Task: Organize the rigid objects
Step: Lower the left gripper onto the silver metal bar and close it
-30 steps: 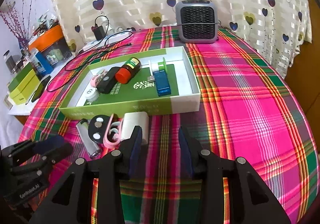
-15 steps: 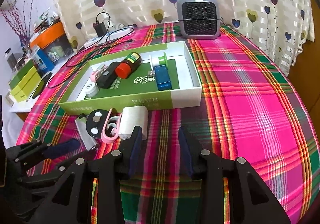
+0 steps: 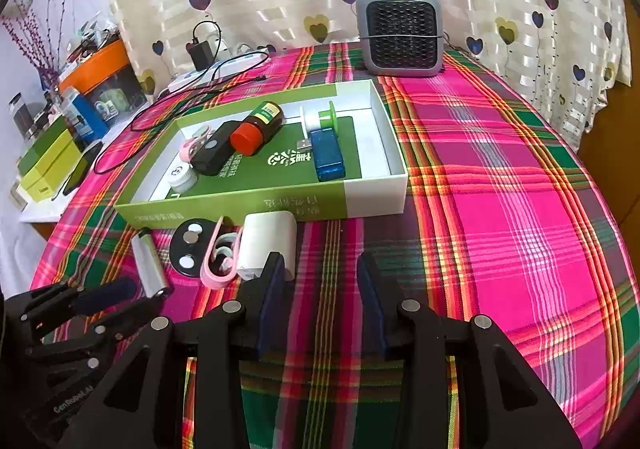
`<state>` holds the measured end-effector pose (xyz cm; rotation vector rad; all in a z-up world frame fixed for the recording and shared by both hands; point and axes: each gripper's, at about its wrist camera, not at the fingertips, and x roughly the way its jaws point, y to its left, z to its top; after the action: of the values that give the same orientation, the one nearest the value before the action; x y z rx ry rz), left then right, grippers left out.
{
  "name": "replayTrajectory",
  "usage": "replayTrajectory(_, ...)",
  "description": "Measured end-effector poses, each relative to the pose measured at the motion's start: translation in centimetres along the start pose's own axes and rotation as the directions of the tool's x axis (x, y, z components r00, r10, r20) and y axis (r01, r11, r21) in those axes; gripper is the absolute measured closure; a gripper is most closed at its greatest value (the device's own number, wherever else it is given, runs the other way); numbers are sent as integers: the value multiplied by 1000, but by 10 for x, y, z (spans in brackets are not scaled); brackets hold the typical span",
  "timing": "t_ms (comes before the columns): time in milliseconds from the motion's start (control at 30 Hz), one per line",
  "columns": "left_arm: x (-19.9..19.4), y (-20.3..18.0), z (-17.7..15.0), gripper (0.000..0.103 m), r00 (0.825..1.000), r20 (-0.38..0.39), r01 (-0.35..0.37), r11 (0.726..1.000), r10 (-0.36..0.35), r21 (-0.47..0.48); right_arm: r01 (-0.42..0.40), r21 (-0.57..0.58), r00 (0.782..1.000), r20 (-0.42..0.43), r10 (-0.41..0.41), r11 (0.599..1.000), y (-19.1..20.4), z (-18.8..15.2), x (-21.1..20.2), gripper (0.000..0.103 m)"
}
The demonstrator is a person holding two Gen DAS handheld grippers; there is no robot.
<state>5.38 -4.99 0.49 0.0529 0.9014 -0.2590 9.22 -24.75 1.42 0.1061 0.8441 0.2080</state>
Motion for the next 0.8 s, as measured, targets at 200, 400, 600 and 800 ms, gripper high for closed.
replayTrajectory(200, -7, 18, -7, 71, 1000, 5, -24, 999, 25, -36, 0, -5, 1000, -5, 0, 1000, 1, 0, 1, 64)
replayTrajectory(400, -13, 27, -14, 71, 999, 4, -40, 998, 40, -56, 0, -10, 1000, -2, 0, 1000, 3, 1, 0, 64)
replayTrajectory(600, -22, 38, -12, 71, 999, 23, -24, 992, 27, -123, -3, -9, 1000, 0, 3, 1000, 3, 1, -1, 64)
replayTrajectory(800, -19, 31, 0, 71, 999, 43, -4, 990, 10, -143, -13, -4, 1000, 0, 13, 1000, 2, 1, 0, 64)
